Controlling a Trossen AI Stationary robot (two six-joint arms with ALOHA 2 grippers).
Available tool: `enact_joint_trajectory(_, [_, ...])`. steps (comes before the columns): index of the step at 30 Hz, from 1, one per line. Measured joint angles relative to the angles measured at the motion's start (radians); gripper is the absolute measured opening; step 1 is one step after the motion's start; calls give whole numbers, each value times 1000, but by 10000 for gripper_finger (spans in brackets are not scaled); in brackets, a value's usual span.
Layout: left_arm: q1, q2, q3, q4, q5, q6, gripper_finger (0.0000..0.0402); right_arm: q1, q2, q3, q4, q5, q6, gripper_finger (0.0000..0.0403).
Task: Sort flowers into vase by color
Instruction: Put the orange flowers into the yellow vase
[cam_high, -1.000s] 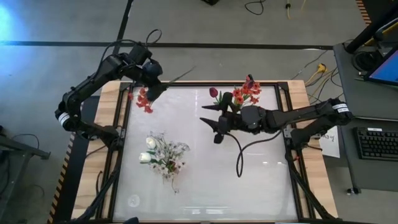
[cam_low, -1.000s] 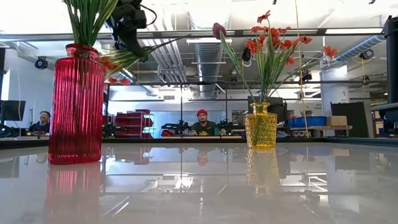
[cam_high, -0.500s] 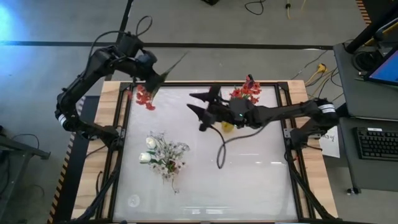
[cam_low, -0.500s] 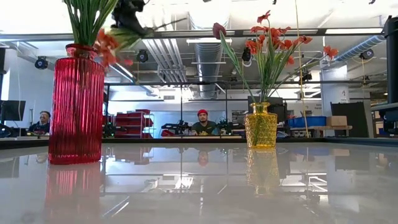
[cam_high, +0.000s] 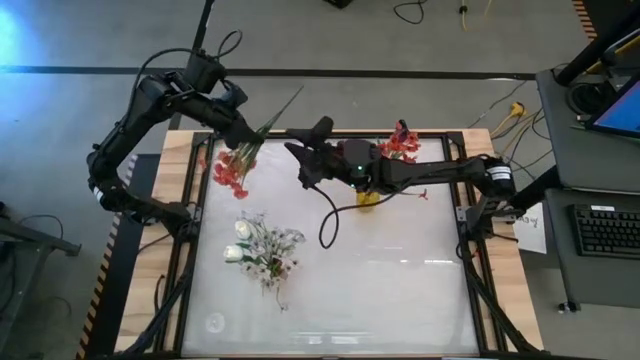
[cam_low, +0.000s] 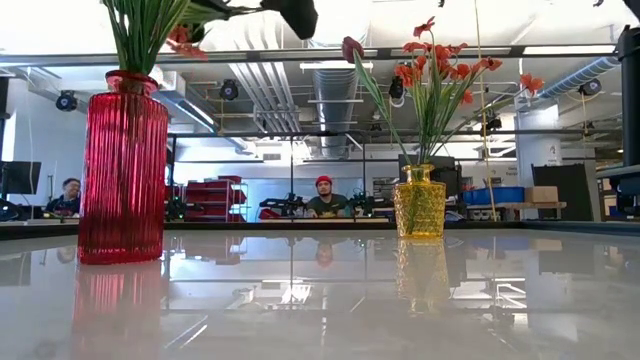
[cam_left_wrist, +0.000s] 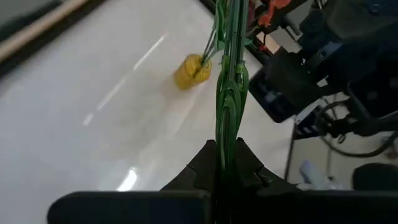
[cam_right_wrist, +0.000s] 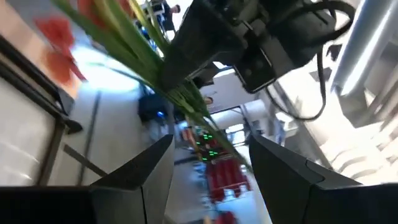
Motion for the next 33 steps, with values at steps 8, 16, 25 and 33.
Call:
enact_joint_trajectory(8, [-27,0,-19,1,88,-136,0,-19,12,13,23,-14,-176,201])
enact_joint_trajectory(16, [-78,0,-19,75,92,-184,0,-71,12,13,52,-135,-178,201])
enact_joint_trajectory(25, [-132,1,-20,160,83,-243,0,-87,17,13,54,-147,-207,189])
enact_joint_trajectory(33, [-135,2,-21,217,82,-284,1,-87,18,13,53,-135,-318,59])
